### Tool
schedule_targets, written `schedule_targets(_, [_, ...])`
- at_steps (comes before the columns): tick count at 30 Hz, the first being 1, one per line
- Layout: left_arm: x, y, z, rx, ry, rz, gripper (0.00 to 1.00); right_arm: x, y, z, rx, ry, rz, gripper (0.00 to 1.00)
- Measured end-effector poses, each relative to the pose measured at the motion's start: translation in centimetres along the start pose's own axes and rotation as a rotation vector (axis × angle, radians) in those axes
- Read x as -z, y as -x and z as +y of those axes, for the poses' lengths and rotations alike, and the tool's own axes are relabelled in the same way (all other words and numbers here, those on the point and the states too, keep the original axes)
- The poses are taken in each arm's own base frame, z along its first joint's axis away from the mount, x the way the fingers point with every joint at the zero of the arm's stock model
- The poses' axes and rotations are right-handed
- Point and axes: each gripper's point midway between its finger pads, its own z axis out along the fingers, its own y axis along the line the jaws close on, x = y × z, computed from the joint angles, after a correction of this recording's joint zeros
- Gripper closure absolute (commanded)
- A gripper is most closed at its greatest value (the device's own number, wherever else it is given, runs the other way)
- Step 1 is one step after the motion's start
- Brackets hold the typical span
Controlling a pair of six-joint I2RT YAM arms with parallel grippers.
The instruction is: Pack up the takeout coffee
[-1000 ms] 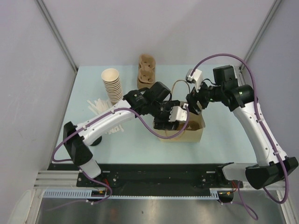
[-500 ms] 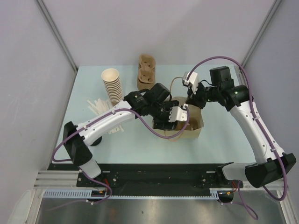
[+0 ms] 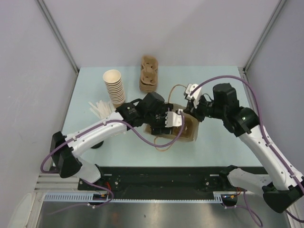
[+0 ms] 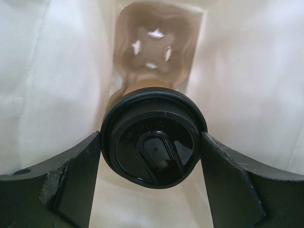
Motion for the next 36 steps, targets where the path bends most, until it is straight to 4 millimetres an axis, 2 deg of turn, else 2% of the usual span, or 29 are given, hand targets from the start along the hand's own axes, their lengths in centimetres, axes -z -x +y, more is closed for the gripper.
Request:
schedule_targets(7, [-1.1, -3.3, -1.9, -0.017, 0.043, 0.049, 0.67, -0.6, -1.8, 3.5, 0.066, -0.073, 0.016, 1.00])
schedule_targets(14, [-0.6, -3.7, -2.7, -0.063, 0.137, 0.002, 0.69, 0.2, -1.0, 3.2, 0.119, -0.198, -0.044, 1.00])
schedule_targets(26, [-0.4, -4.1, -0.3, -0.083, 0.302, 0.017, 0.72, -0.2, -0.8, 3.4, 0.104, -0.195, -0.074, 1.00])
schedule_targets(36, [-1.1, -6.1, 0.7, -0.106, 0.354, 0.130, 0.72, -0.7, -1.2, 4.0, 0.063, -0.169, -0.062, 1.00])
